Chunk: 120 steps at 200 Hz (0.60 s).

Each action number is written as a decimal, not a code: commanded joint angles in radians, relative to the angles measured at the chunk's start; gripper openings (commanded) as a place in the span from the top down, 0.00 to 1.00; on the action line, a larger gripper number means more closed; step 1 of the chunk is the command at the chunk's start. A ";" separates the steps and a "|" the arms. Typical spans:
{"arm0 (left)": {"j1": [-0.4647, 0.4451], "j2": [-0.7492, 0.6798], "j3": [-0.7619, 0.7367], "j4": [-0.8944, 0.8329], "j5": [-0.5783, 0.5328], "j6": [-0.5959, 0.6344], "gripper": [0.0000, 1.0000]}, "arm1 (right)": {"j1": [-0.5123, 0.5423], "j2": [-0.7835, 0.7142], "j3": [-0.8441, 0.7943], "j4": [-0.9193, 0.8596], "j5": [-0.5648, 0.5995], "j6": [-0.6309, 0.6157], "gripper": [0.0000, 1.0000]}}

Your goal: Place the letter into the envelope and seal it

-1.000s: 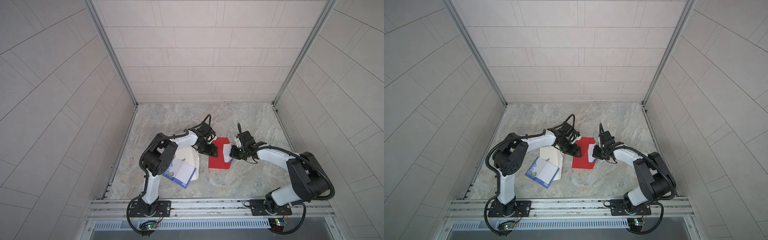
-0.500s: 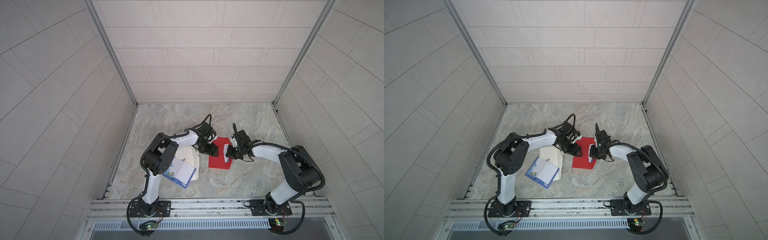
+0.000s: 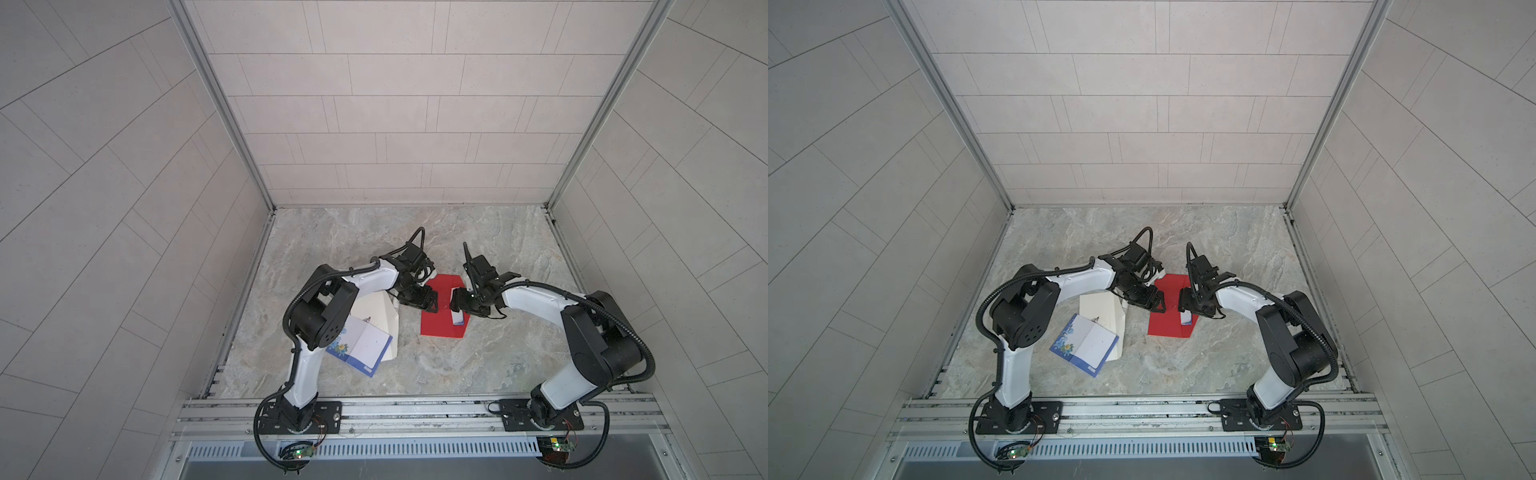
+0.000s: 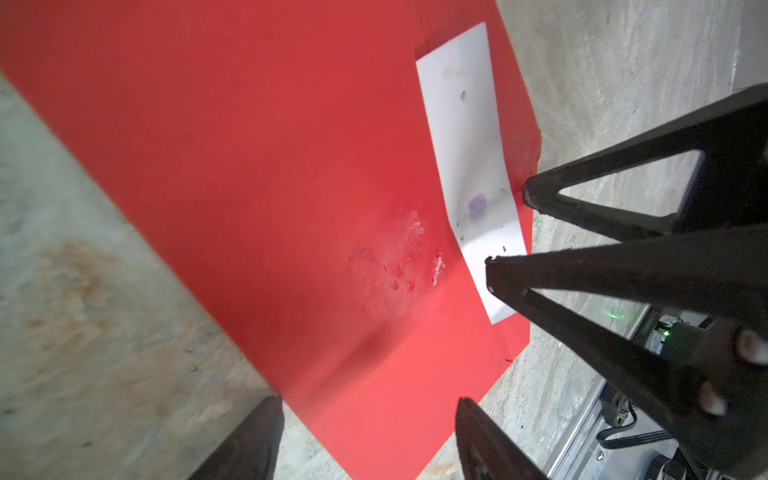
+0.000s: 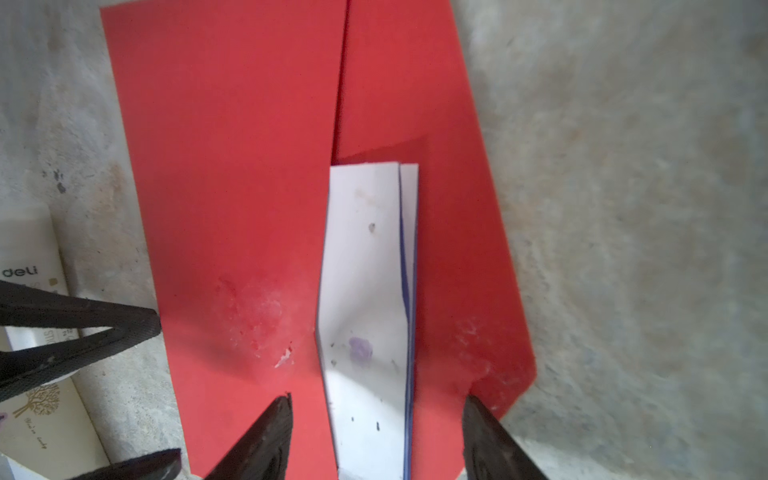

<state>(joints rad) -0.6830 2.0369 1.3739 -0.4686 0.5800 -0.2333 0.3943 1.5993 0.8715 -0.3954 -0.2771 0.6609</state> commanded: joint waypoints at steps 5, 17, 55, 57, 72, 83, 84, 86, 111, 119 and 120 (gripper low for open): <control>-0.011 0.032 0.005 -0.023 -0.005 0.032 0.27 | 0.002 0.033 0.029 -0.027 0.025 -0.005 0.33; -0.013 0.033 0.007 -0.027 -0.007 0.034 0.27 | 0.000 0.049 0.035 -0.018 0.012 -0.003 0.34; -0.016 0.039 0.013 -0.030 -0.002 0.042 0.28 | 0.000 0.082 0.033 0.051 -0.105 0.004 0.36; -0.016 0.041 0.013 -0.030 -0.002 0.043 0.28 | 0.000 0.083 0.031 0.060 -0.119 0.005 0.36; -0.019 0.046 0.019 -0.030 0.003 0.044 0.28 | 0.000 0.087 0.028 0.090 -0.186 0.002 0.36; -0.019 0.048 0.024 -0.032 0.011 0.048 0.28 | 0.000 0.091 0.027 0.107 -0.229 -0.001 0.36; -0.019 0.049 0.024 -0.032 0.012 0.047 0.28 | 0.000 0.091 0.027 0.109 -0.233 -0.001 0.36; -0.020 0.049 0.025 -0.031 0.012 0.047 0.28 | 0.001 0.091 0.026 0.111 -0.244 -0.001 0.36; -0.021 0.051 0.028 -0.030 0.025 0.051 0.28 | 0.002 0.110 0.028 0.131 -0.319 -0.005 0.36; -0.021 0.051 0.030 -0.029 0.029 0.054 0.28 | 0.001 0.118 0.028 0.137 -0.337 -0.005 0.36; -0.021 0.051 0.030 -0.028 0.030 0.053 0.28 | 0.000 0.120 0.028 0.137 -0.338 -0.005 0.36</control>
<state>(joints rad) -0.6888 2.0483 1.3911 -0.4820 0.5869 -0.2085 0.3916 1.6829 0.9092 -0.2798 -0.5030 0.6594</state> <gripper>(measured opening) 0.721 0.641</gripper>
